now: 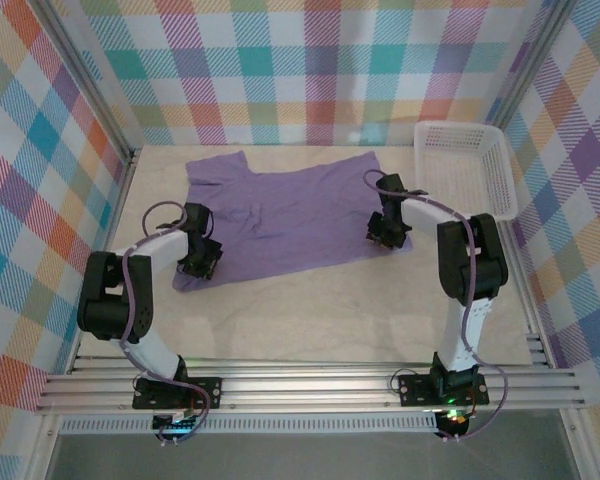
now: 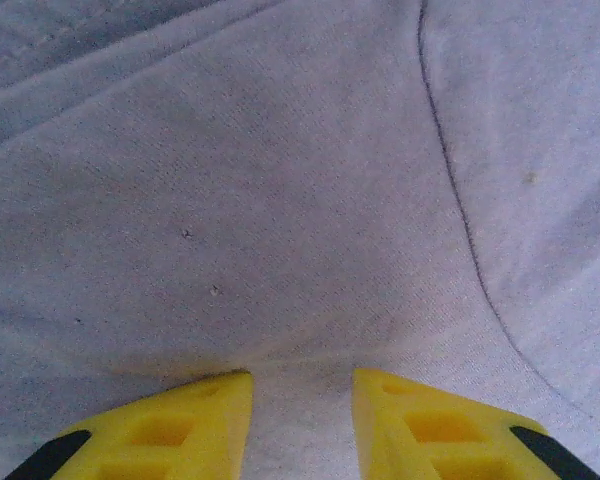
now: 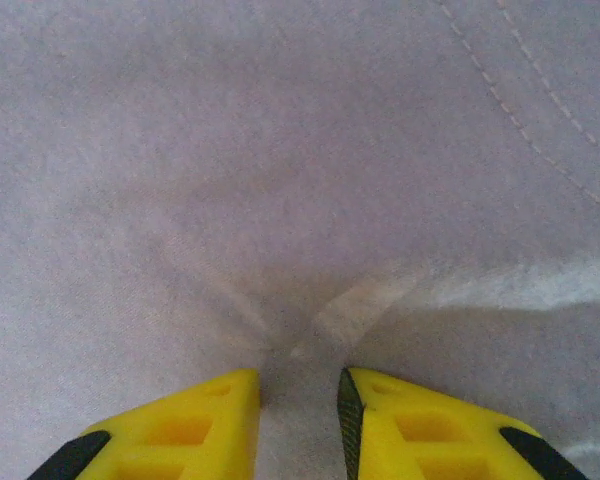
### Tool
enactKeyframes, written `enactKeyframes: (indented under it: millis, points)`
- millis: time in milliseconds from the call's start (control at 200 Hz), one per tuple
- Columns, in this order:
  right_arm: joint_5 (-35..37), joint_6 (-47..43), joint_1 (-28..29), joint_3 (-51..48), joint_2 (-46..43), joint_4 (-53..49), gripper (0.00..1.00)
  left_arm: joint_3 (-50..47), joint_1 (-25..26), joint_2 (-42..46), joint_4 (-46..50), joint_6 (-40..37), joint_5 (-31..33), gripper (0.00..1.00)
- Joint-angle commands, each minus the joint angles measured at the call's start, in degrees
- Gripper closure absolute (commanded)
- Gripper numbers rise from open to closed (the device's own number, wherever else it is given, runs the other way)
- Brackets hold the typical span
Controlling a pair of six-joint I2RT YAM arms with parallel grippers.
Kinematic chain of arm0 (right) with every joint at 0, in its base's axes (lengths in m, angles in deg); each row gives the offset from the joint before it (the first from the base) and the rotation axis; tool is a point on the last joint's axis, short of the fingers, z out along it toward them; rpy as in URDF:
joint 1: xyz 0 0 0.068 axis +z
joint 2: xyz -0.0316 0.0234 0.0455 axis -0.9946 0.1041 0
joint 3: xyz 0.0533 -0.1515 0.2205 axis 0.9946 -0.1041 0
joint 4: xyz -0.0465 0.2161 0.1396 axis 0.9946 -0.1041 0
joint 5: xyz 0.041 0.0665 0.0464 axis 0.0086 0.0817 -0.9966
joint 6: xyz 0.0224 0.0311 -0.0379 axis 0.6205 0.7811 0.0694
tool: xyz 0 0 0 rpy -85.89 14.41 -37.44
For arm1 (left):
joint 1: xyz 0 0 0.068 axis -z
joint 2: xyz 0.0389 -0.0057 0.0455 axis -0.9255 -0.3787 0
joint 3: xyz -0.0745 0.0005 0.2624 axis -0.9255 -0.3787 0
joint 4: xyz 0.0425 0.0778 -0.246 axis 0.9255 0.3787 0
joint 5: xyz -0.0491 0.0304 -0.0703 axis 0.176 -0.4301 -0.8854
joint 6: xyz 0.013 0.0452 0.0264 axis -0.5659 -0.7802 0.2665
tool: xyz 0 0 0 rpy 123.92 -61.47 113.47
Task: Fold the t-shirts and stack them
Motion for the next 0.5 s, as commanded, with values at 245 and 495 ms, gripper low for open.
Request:
enactKeyframes:
  millis: [245, 495]
  points:
    - [-1.9, 4.2, 4.2, -21.4, -15.3, -5.6, 0.7, -11.1, -5.5, 11.0, 10.0, -7.1, 3.0, 0.64]
    - [-5.3, 11.4, 9.8, -29.3, -23.2, -5.2, 0.69, -16.5, -7.5, 17.2, 11.9, -6.8, 2.4, 0.63]
